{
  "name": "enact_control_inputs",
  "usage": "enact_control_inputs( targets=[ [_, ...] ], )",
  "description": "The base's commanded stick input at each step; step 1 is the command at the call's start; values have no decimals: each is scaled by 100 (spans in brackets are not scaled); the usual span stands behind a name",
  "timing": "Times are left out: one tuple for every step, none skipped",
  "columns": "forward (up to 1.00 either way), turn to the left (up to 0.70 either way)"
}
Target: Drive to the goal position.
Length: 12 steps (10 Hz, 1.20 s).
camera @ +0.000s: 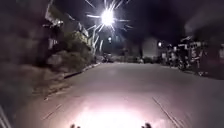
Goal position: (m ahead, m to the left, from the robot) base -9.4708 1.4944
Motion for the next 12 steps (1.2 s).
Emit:
enact_control_inputs(
  targets=[
    [85,0],
    [85,0],
    [85,0],
    [85,0],
    [85,0],
    [85,0],
    [85,0],
    [85,0],
    [85,0],
    [85,0],
    [85,0],
    [85,0]
  ],
)
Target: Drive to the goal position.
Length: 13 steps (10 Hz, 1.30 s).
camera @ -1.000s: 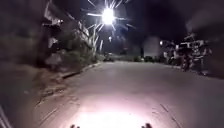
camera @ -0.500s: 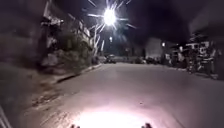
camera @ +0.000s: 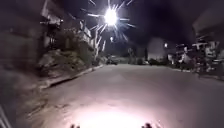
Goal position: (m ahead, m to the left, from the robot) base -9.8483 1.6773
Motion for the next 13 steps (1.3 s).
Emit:
enact_control_inputs(
  targets=[
    [85,0],
    [85,0],
    [85,0],
    [85,0],
    [85,0],
    [85,0],
    [85,0],
    [85,0],
    [85,0],
    [85,0],
    [85,0],
    [85,0],
    [85,0]
  ],
)
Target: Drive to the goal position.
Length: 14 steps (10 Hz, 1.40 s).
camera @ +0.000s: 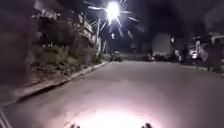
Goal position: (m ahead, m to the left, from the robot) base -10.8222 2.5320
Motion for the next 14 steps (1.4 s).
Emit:
enact_control_inputs(
  targets=[
    [85,0],
    [85,0],
    [85,0],
    [85,0],
    [85,0],
    [85,0],
    [85,0],
    [85,-11],
    [85,-34],
    [85,-34],
    [85,-34],
    [85,-34],
    [85,-34],
    [85,-34]
  ],
)
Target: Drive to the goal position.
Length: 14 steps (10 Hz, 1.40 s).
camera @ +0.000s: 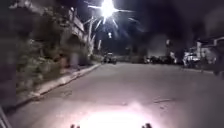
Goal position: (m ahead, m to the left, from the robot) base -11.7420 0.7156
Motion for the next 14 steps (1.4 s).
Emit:
enact_control_inputs(
  targets=[
    [85,-34],
    [85,-34],
    [85,-34],
    [85,-34],
    [85,-34],
    [60,-48],
    [21,-71],
    [0,-85],
    [0,-85],
    [0,-85],
    [0,-85],
    [0,-85],
    [0,-85],
    [0,-85]
  ],
)
